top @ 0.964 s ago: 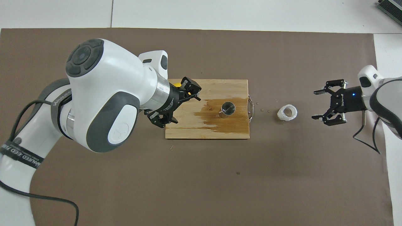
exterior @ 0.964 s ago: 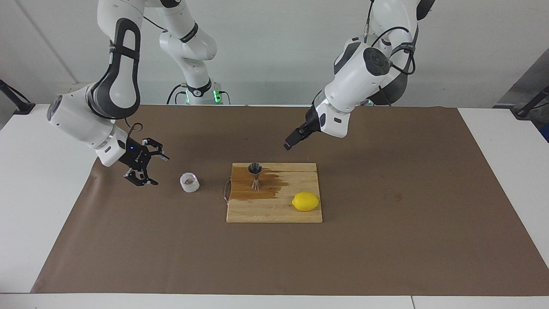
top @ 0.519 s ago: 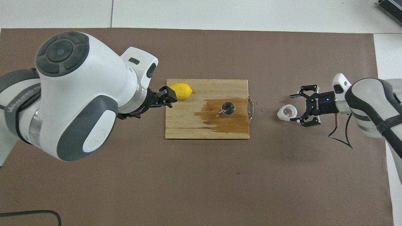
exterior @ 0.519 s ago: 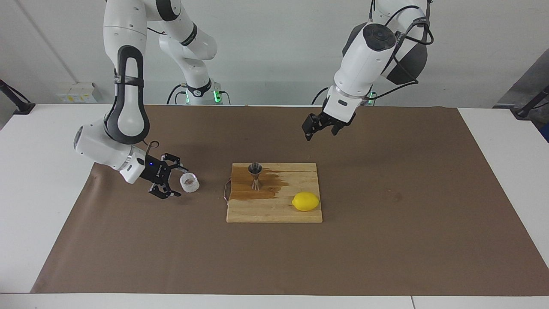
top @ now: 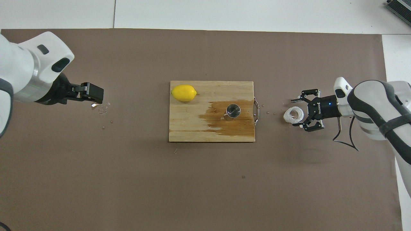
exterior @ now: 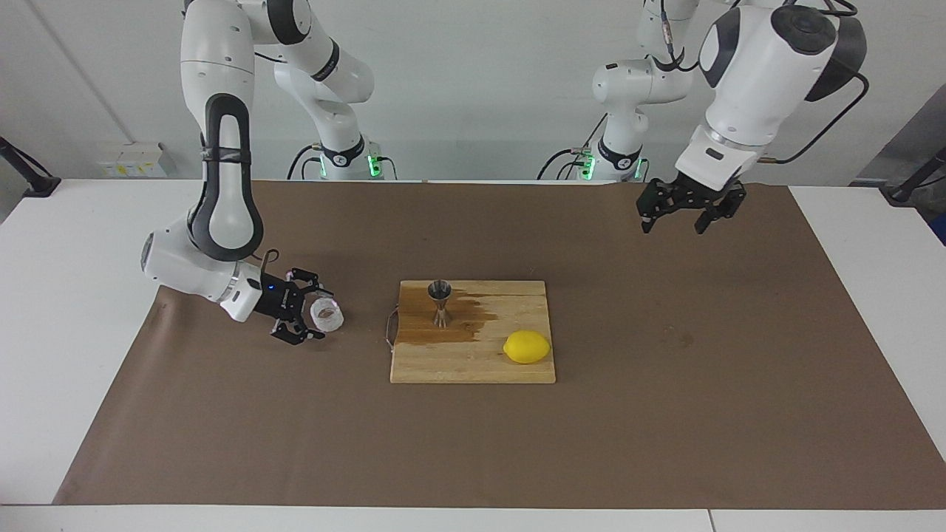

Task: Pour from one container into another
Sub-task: 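Grasp the white cup with the right gripper and lift it toward the silver cup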

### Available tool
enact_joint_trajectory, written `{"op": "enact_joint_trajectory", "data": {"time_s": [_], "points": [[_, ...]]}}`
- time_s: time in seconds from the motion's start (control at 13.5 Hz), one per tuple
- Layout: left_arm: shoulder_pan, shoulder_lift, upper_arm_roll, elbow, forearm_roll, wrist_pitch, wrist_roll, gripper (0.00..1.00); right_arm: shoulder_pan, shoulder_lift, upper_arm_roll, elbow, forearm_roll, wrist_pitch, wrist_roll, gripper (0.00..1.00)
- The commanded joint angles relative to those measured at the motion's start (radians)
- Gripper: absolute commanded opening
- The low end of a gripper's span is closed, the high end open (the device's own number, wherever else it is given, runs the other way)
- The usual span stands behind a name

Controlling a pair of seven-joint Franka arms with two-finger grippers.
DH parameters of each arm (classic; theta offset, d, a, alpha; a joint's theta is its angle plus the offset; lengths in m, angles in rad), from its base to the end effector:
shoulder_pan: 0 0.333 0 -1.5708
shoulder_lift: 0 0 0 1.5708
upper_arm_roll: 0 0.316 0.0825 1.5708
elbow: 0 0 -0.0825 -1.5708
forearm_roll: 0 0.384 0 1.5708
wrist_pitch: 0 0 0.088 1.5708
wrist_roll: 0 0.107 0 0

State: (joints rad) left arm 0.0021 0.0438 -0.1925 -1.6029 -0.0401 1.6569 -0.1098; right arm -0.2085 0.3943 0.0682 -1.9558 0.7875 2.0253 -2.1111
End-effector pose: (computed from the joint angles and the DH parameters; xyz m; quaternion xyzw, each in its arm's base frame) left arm 0.5636 -0.1103 0.5927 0.9989 -0.0386 0.0018 0.0247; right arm 0.5899 -0.0435 0.2660 -0.6862 -0.6329 -0.2286 0.2763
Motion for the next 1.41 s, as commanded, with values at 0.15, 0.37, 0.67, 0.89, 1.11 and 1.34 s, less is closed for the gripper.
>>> {"op": "enact_joint_trajectory", "data": {"time_s": [0.15,0.37,0.67,0.89,1.11,1.34], "points": [[-0.116,-0.027,0.212,-0.025,0.017,-0.006,0.162,1.00,0.009,-0.022,-0.001,-0.075,0.013,0.088,-0.047,1.00],[-0.114,-0.039,0.216,-0.022,0.017,-0.008,0.168,1.00,0.009,-0.023,-0.001,-0.074,0.012,0.092,-0.072,0.35],[-0.105,-0.081,0.217,-0.017,0.019,-0.126,0.208,1.00,0.041,-0.072,0.002,-0.071,0.012,0.116,-0.040,0.20],[-0.105,-0.082,0.211,0.004,0.055,-0.114,0.203,1.00,0.101,-0.173,0.002,-0.071,-0.164,0.113,0.248,0.20],[-0.105,-0.094,0.206,-0.015,0.054,-0.120,0.197,1.00,0.208,-0.239,0.001,-0.055,-0.287,0.110,0.539,0.21],[-0.103,-0.099,0.212,-0.015,0.054,-0.127,0.199,1.00,0.309,-0.239,0.002,-0.018,-0.384,0.119,0.738,0.21]]}}
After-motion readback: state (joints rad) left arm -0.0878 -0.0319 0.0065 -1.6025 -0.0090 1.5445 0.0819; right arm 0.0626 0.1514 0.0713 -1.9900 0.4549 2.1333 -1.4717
